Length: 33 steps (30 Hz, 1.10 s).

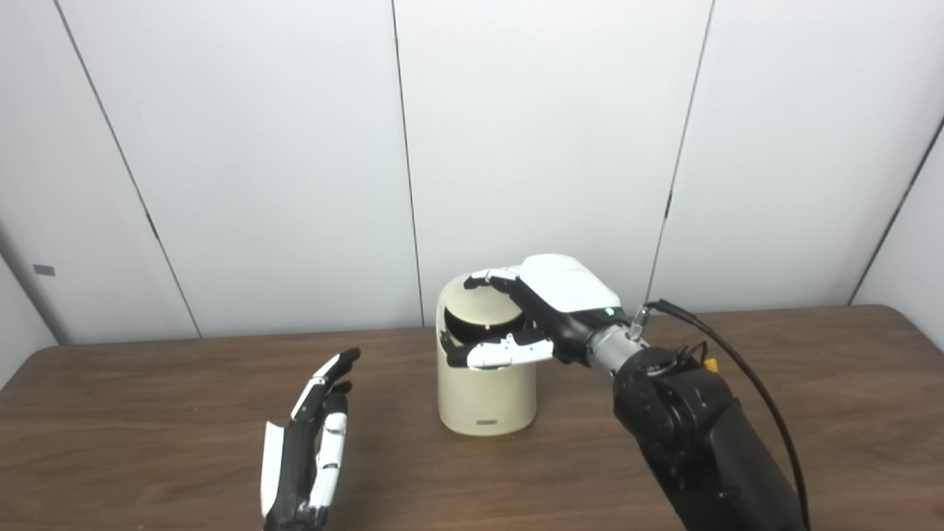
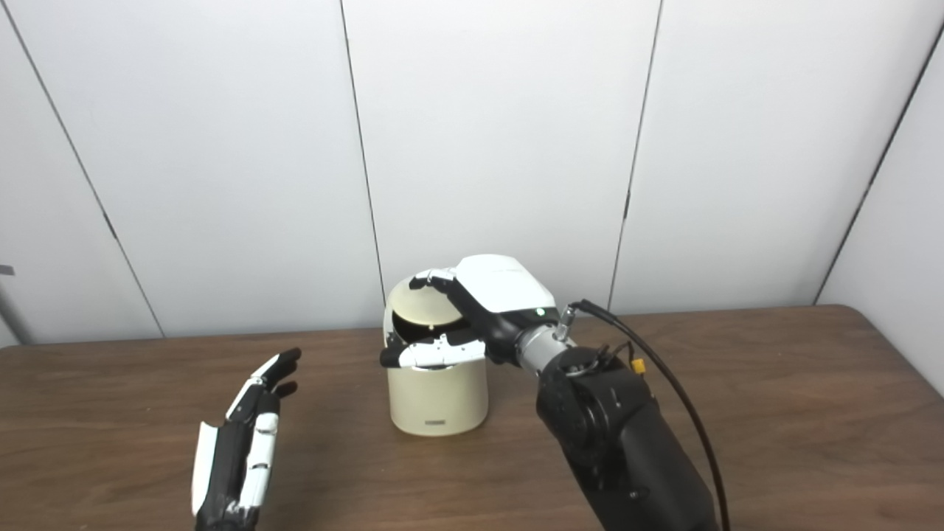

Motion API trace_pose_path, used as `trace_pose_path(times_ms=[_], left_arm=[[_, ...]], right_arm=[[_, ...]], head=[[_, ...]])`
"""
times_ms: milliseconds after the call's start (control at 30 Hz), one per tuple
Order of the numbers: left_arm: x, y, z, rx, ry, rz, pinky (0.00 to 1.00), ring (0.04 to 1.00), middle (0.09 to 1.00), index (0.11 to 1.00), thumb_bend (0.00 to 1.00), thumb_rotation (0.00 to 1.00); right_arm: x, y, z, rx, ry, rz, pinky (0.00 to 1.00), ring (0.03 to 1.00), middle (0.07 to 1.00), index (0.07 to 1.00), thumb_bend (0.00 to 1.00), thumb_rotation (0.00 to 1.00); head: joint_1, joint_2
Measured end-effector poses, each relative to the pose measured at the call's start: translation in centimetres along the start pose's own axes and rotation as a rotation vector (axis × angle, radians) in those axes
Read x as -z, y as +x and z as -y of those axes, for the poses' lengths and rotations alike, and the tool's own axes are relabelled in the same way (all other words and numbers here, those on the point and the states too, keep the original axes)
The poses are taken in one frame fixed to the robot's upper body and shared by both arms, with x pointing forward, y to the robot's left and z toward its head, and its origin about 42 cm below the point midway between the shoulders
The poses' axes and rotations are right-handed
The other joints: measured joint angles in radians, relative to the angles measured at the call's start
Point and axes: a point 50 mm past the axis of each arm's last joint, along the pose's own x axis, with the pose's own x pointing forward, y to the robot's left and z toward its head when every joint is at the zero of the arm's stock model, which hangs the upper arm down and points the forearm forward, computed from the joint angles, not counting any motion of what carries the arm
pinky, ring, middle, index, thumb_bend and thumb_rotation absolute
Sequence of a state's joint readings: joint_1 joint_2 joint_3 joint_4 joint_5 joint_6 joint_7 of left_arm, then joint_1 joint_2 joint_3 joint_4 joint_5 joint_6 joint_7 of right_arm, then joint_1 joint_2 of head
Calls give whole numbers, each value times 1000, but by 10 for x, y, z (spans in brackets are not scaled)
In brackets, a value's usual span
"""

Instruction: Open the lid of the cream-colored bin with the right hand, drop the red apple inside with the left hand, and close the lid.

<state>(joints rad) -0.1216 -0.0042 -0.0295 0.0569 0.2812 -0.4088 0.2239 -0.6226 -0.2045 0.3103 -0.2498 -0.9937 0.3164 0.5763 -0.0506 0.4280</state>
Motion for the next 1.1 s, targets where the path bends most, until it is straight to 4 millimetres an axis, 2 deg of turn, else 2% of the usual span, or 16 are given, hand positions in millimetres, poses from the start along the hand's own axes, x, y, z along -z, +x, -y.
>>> trace_pose_path(times_ms=[133,467,667,967,1100], left_arm=[[-2,1,0,-1,-3,6,820,874,877,851,307,996],[-7,2,0,-8,-9,21,818,875,873,847,307,983],[-9,2,2,-13,-15,19,812,881,874,845,313,979],[-11,3,2,-18,-16,6,803,882,879,849,334,976],[-11,3,2,-17,-16,6,805,879,879,849,340,972]], right_arm=[[2,-5,-9,-23,11,-7,748,868,849,818,824,914],[0,-11,-13,-35,20,-6,781,881,860,827,835,911],[-3,-12,-17,-48,-6,-1,792,880,859,824,860,896],[-8,-14,-23,-43,-63,16,769,869,847,809,848,846],[-9,-15,-25,-49,-105,21,779,867,847,823,851,858]], head=[[5,8],[12,23],[12,29],[11,29],[6,29]])
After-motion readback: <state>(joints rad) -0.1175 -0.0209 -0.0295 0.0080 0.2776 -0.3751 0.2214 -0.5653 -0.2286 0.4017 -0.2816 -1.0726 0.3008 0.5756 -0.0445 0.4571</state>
